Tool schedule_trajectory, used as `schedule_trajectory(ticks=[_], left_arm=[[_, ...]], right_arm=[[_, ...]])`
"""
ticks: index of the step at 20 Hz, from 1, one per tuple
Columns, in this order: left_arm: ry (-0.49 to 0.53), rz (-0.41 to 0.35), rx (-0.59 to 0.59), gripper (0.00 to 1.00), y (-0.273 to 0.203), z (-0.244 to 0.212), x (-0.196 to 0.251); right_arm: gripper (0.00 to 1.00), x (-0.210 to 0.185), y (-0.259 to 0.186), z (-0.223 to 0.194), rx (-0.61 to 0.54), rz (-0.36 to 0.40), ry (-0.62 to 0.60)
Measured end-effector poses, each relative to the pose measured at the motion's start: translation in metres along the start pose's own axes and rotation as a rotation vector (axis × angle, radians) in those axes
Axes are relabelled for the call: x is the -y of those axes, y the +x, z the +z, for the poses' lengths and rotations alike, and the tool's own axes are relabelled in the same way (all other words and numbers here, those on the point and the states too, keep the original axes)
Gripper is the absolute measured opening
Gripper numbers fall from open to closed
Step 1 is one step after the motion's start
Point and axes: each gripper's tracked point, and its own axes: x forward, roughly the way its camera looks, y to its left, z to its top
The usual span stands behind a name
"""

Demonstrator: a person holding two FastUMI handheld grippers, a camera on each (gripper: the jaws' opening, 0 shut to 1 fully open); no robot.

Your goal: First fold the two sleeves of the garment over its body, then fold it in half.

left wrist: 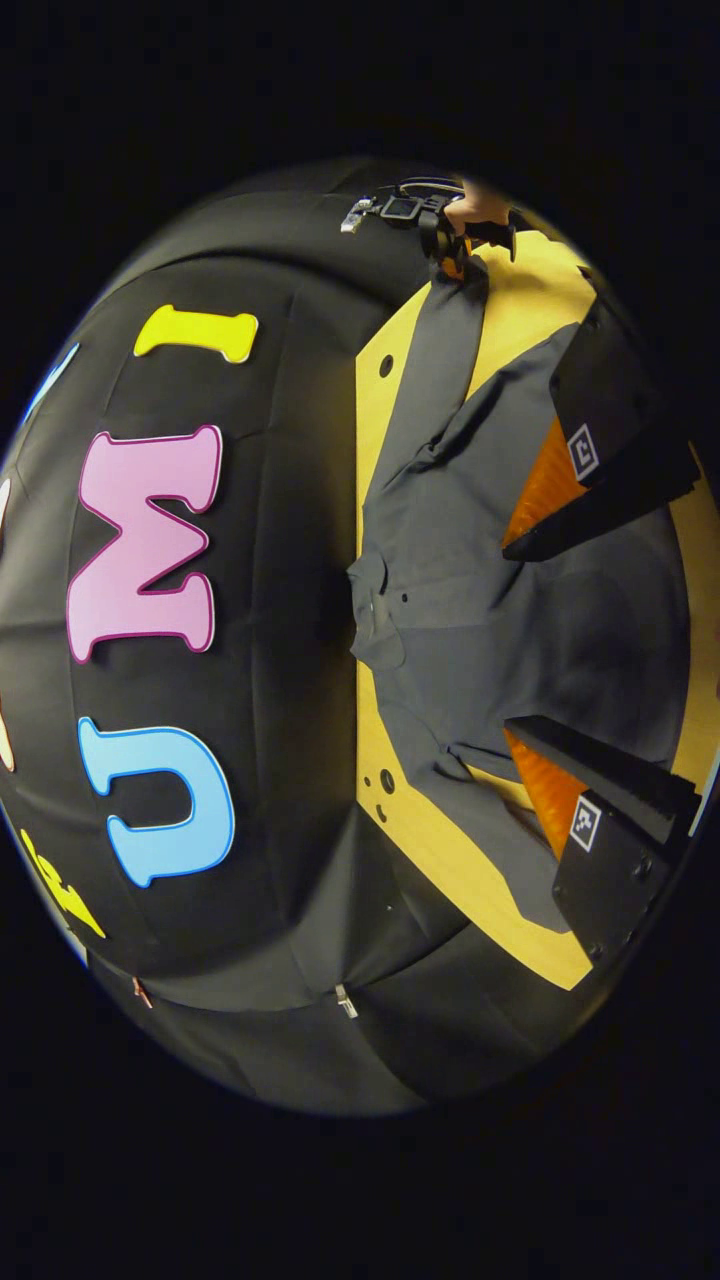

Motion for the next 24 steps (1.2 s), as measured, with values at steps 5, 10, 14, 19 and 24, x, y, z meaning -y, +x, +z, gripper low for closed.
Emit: schedule_trajectory(ticks=[5, 10, 14, 19, 24], left_arm=[[-0.035, 0.004, -0.016, 0.98, -0.004, -0.005, -0.003], [-0.061, 0.028, -0.016, 0.98, -0.005, -0.008, -0.016], [-0.061, 0.056, 0.003, 0.98, -0.009, -0.008, -0.028], [-0.058, 0.075, 0.021, 0.98, -0.020, -0.013, -0.044], [-0.094, 0.110, -0.006, 0.98, -0.033, -0.028, -0.069]], right_arm=[[0.08, -0.023, 0.000, 0.004, -0.053, 0.090, -0.031], [0.05, -0.030, -0.010, 0.013, -0.076, 0.135, -0.063], [0.05, -0.040, -0.023, 0.025, -0.035, 0.156, -0.099], [0.05, -0.071, -0.069, 0.052, 0.066, 0.214, -0.188], [0.05, -0.102, -0.132, 0.084, 0.138, 0.307, -0.277]])
